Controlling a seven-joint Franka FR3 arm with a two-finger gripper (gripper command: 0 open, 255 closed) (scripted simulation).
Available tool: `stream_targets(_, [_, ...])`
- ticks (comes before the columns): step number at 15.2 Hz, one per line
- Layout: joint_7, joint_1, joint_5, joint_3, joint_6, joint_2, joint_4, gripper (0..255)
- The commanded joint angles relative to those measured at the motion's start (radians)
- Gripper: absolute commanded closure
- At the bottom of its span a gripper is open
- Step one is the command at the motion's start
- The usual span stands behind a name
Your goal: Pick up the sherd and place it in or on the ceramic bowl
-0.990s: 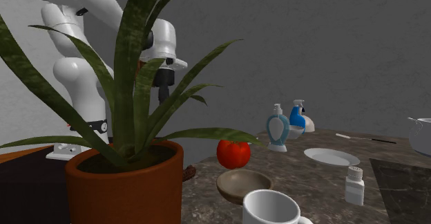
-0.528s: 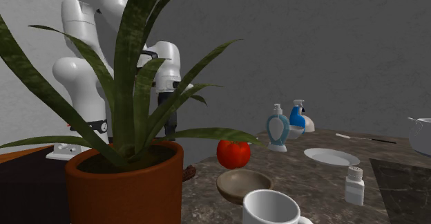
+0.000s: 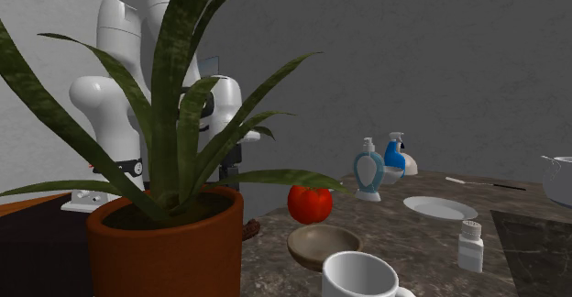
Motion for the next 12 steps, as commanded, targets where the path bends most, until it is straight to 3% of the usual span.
stream_targets(1, [0.021,0.001,-0.021,-0.008,0.04,0.053,0.015,0])
stream_targets(9, [0.021,0.002,-0.021,-0.009,0.04,0.052,0.014,0])
stream_targets(10, [0.021,0.002,-0.021,-0.009,0.04,0.052,0.014,255])
stream_targets(12, [0.021,0.002,-0.021,-0.009,0.04,0.052,0.014,255])
